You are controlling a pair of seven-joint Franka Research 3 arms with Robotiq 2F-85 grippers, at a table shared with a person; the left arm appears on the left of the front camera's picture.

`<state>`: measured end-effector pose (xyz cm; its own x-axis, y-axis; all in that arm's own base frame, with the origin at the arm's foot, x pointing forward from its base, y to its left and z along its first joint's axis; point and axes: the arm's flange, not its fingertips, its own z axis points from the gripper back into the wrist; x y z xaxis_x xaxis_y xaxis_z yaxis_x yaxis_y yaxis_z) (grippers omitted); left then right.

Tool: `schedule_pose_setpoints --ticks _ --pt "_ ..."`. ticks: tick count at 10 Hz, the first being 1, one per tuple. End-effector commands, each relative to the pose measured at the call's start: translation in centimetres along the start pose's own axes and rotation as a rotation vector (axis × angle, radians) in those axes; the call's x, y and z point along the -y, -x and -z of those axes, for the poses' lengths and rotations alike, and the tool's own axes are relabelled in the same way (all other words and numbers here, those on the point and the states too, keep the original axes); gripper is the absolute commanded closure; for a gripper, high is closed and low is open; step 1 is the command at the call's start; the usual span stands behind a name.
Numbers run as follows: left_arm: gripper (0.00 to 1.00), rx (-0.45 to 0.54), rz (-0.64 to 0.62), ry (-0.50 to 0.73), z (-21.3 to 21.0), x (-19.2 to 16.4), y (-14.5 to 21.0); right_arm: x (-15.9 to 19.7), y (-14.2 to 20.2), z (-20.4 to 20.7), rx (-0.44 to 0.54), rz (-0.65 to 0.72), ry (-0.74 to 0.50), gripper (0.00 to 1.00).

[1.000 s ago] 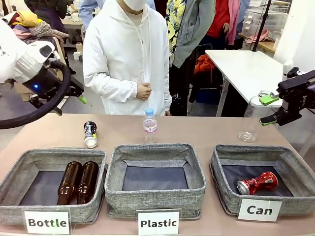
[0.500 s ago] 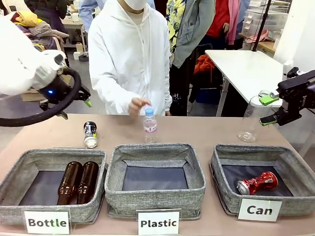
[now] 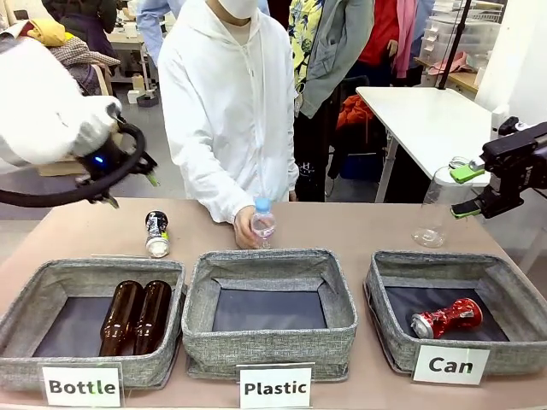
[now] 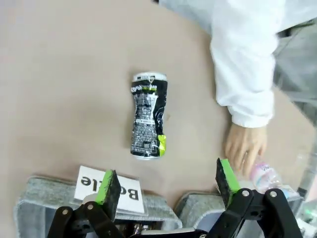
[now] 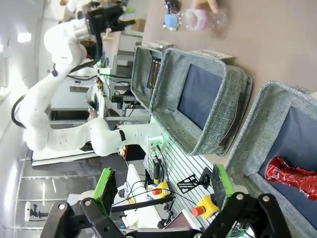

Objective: Sort the can waste into the basket.
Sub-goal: Pick up the can waste from the table and place it in the right Fabric basket.

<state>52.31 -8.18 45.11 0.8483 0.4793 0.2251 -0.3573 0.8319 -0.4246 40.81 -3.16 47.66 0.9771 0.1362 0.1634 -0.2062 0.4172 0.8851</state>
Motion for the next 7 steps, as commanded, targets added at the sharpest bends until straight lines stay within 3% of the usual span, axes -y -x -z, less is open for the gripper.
schedule_pose_setpoints --ticks 1,5,7 --pt "0.0 -0.021 -0.057 0.197 -7.4 -8.8 -1.0 -0.1 0.0 -0.4 -0.009 -0.021 0.004 0.0" --pt "0.0 -0.077 -0.145 0.451 -12.5 -24.3 -0.3 -0.1 0.0 -0.4 -0.009 -0.021 0.004 0.0" --pt "0.0 -0.094 -0.15 0.526 -12.7 -27.6 0.3 -0.1 0.0 -0.4 -0.009 -0.021 0.004 0.0"
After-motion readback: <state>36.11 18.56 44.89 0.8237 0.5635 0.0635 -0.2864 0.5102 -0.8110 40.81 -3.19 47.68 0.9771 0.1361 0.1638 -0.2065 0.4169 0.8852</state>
